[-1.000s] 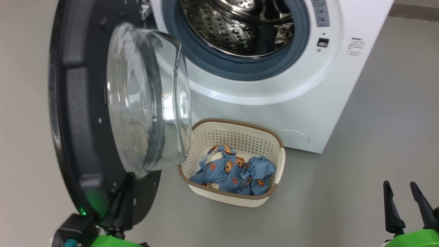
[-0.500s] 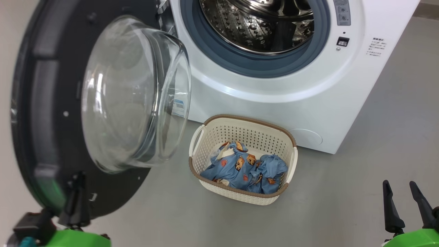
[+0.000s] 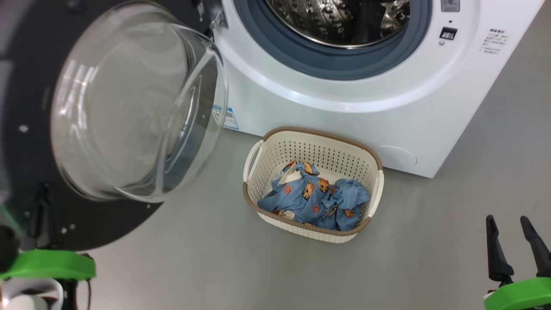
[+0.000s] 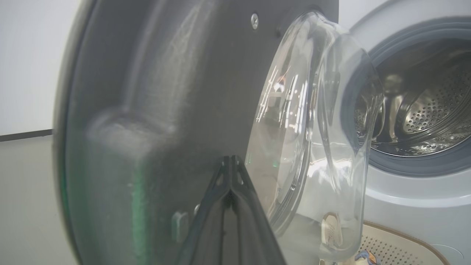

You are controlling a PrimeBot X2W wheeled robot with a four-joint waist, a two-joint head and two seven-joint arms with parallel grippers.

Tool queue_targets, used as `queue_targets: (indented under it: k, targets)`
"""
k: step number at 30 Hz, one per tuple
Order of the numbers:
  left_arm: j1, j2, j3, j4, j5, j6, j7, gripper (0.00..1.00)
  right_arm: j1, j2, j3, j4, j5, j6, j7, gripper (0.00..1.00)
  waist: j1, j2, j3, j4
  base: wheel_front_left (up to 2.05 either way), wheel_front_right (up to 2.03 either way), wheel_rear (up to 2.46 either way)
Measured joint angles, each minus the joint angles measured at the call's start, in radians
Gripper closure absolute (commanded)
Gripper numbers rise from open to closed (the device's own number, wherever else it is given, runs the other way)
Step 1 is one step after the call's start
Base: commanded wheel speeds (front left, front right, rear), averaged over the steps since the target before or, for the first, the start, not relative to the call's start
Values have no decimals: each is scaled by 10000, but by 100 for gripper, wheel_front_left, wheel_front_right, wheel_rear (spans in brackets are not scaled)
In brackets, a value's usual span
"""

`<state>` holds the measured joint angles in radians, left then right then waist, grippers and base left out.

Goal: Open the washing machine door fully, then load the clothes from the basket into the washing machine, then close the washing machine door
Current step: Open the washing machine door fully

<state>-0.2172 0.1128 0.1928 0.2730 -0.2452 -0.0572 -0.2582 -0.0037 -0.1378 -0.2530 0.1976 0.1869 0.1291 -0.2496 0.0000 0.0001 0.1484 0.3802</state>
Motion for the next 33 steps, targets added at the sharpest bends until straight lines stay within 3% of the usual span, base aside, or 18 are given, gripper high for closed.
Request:
queue_targets:
  k: [9, 21, 33]
  targets:
    - [-987, 199, 1074, 986, 337, -17, 0, 100, -221, -163, 58, -27, -12, 0, 0, 0, 0, 0, 383, 29, 0, 0, 0]
    - [-2406, 974, 2102, 2830, 746, -451, -2, 100, -656, -215, 100, -58, -42, 0, 0, 0, 0, 0, 899, -207, 0, 0, 0]
    - [-3532, 1499, 3020, 4140, 1026, -541, -2, 100, -1059, -378, 222, -109, -88, 0, -2, 0, 0, 0, 1488, -451, 0, 0, 0]
